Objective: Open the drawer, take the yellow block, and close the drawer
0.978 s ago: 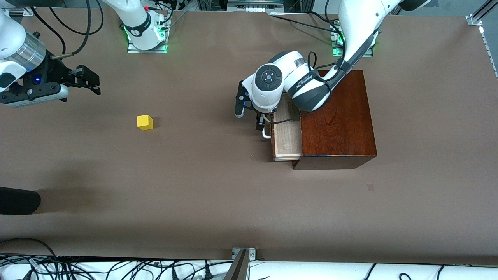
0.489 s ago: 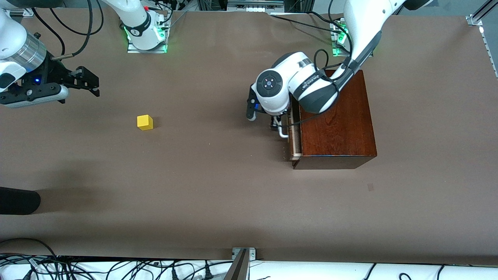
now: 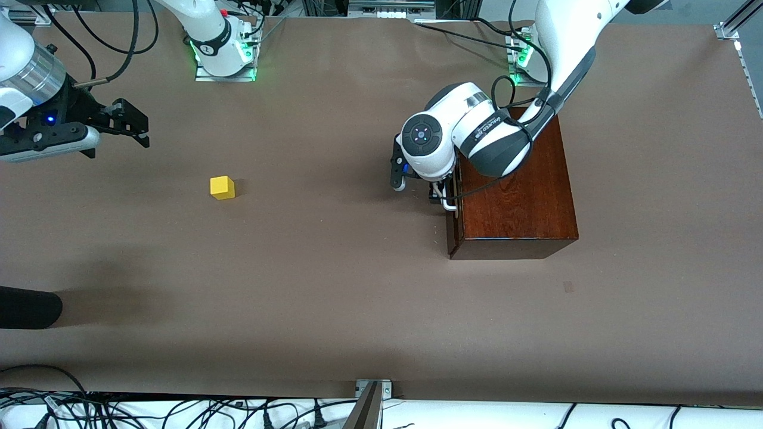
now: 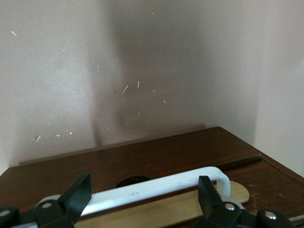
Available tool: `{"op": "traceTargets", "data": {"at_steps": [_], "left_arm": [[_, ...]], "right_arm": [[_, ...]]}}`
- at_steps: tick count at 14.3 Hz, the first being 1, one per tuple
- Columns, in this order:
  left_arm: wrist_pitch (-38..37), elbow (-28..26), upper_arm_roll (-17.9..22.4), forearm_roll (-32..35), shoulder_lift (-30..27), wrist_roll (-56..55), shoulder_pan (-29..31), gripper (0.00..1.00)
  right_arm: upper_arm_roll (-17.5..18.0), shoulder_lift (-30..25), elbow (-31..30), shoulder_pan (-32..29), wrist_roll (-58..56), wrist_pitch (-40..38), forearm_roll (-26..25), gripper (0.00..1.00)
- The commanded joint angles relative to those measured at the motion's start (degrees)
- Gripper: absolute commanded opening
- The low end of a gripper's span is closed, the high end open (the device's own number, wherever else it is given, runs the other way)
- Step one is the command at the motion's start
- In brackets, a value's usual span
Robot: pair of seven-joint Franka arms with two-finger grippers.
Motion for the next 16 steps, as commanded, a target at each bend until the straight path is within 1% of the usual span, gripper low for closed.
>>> {"op": "traceTargets", "data": {"at_steps": [1, 2, 4, 5, 6, 8, 9, 12, 13, 14, 15, 16], "left_arm": [[-2.8, 0.5, -0.7, -4.5, -5.8, -4.2, 1.5, 1.00], [-2.8, 0.7, -0.6, -6.8, -7.4, -6.2, 2.1, 1.00], [-4.5, 0.8, -0.5, -7.5, -12.7, -10.4, 4.0, 1.00], [-7.2, 0.9, -0.3, -7.5, -15.2, -12.6, 5.5, 1.00], [-9.2, 1.1, -0.3, -7.4, -17.7, -15.0, 7.7, 1.00], [-10.2, 1.7, -0.2, -7.5, -21.7, -18.6, 12.3, 1.00], [-12.2, 2.1, 0.0, -7.4, -22.9, -20.3, 14.3, 1.00], [-16.8, 7.3, 0.0, -7.6, -23.2, -23.1, 21.9, 1.00], [-17.9, 8.9, 1.1, -8.2, -23.3, -23.3, 23.0, 1.00], [-18.5, 10.4, 6.6, -9.2, -23.8, -23.6, 21.8, 1.00], [-18.1, 10.0, 14.4, -11.8, -26.0, -24.7, 17.7, 1.00], [-17.3, 9.8, 20.5, -15.8, -27.5, -26.5, 14.8, 1.00]], "right_arm": [[0.5, 0.9, 1.2, -1.2, 0.2, -1.6, -0.2, 1.00], [0.6, 0.9, 1.2, -1.1, 0.1, -1.4, -0.2, 1.00], [0.6, 0.9, 1.2, -1.0, 0.0, -1.6, -0.4, 1.00], [0.6, 0.8, 1.2, -1.0, 0.0, -1.6, -0.6, 1.00], [0.6, 0.8, 1.2, -1.0, 0.0, -1.7, -0.6, 1.00], [0.5, 0.8, 1.2, -1.0, 0.0, -1.7, -0.6, 1.00], [0.5, 0.8, 1.2, -1.0, 0.0, -1.7, -0.6, 1.00], [0.6, 0.8, 1.2, -1.0, 0.1, -1.6, -0.6, 1.00], [0.6, 0.8, 1.2, -1.0, 0.0, -1.3, -0.5, 1.00], [0.7, 0.7, 1.2, -1.0, 0.0, -1.2, -0.5, 1.00], [0.8, 0.7, 1.2, -1.0, 0.0, -1.1, -0.5, 1.00], [0.8, 0.7, 1.2, -0.9, 0.1, -1.1, -0.5, 1.00]]}}
